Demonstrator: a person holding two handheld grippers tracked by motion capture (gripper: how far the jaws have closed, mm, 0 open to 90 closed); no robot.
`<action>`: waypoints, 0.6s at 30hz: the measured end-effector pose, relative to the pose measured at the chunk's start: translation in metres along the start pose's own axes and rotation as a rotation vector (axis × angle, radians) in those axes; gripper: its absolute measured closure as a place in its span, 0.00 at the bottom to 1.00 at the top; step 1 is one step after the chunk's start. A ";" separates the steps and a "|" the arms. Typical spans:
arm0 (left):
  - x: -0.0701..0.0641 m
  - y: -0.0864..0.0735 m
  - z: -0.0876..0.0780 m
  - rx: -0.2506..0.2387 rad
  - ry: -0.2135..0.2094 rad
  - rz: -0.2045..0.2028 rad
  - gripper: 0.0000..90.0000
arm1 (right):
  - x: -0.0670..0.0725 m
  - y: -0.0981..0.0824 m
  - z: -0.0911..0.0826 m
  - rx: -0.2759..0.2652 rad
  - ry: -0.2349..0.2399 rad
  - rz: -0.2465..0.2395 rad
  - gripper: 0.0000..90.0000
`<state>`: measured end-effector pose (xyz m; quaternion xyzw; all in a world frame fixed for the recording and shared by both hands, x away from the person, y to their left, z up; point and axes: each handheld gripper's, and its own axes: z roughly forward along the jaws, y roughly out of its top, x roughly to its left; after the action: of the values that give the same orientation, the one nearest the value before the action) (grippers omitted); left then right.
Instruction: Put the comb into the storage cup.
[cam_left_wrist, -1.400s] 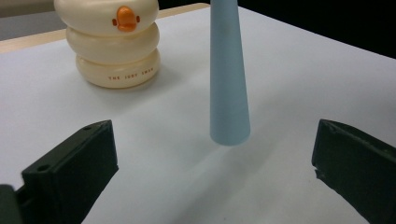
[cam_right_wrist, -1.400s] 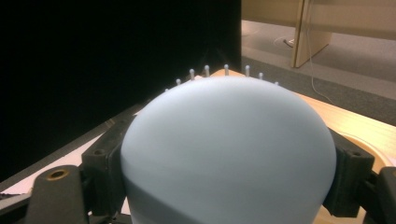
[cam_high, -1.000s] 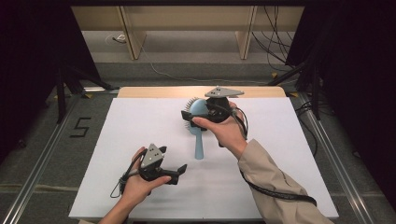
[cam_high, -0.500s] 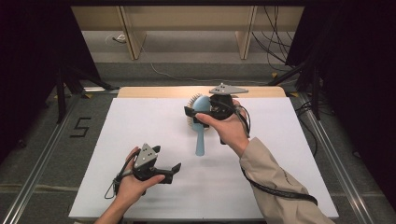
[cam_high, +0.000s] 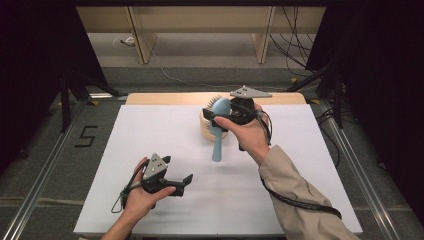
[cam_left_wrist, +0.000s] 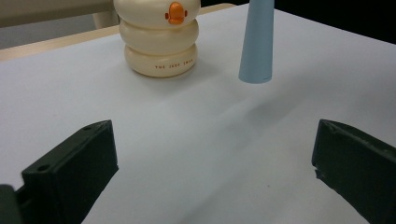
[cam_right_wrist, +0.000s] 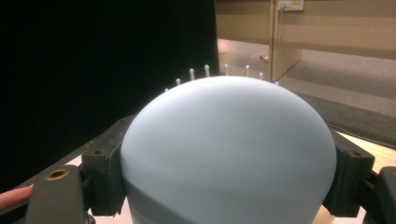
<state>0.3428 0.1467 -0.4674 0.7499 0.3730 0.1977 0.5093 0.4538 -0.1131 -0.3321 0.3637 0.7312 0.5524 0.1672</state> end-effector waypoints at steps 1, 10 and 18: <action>0.000 0.000 0.000 0.000 0.000 0.000 0.00 | 0.000 0.000 0.000 0.000 0.000 0.000 0.23; 0.000 0.000 0.001 -0.001 0.002 -0.004 0.00 | -0.005 0.002 -0.001 -0.016 -0.023 -0.008 0.23; 0.001 0.000 0.001 -0.002 0.000 -0.003 0.00 | -0.008 0.003 -0.001 -0.033 -0.031 -0.003 0.23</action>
<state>0.3442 0.1466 -0.4681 0.7488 0.3739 0.1971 0.5106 0.4593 -0.1187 -0.3305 0.3686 0.7196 0.5585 0.1854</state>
